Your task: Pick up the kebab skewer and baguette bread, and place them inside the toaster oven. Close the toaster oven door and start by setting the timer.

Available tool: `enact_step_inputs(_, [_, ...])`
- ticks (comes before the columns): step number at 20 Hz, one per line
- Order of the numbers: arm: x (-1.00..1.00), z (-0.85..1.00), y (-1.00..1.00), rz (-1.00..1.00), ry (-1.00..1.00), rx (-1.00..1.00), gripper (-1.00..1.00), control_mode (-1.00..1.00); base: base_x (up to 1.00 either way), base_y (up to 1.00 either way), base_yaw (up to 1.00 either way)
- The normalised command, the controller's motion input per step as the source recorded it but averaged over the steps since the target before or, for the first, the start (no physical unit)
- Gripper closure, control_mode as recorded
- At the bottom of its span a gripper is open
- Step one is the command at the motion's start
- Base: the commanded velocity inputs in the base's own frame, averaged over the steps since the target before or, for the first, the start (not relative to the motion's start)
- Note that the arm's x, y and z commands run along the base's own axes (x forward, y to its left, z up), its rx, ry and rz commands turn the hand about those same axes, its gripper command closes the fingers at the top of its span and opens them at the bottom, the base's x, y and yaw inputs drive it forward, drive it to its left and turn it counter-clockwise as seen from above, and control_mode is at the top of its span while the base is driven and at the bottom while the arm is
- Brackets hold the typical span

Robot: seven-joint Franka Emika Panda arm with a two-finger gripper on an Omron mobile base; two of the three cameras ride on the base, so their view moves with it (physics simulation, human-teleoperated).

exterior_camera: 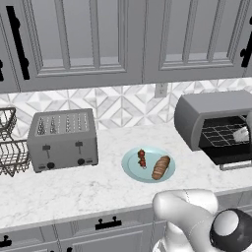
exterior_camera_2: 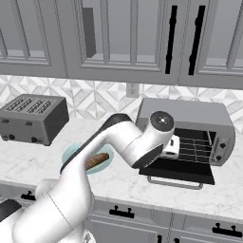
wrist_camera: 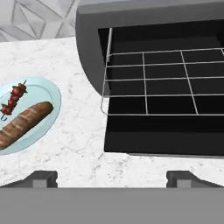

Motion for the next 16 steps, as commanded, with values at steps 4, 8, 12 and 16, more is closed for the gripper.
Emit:
enact_step_inputs(4, [-0.36, 0.00, 1.00, -0.09, 0.25, 0.00, -1.00, -1.00, 0.00, 0.00, 0.00])
enact_step_inputs(8, [-0.01, -0.05, 1.00, -0.02, 0.18, 0.00, -1.00, -1.00, 0.00, 0.00, 0.00])
enact_step_inputs(12, [0.30, -0.37, 1.00, -0.02, 0.11, 0.00, -1.00, -1.00, 0.00, 0.00, 0.00])
enact_step_inputs(16, [0.54, -0.40, 1.00, -0.03, 0.17, 0.06, -1.00, -1.00, 0.00, 0.00, 0.00])
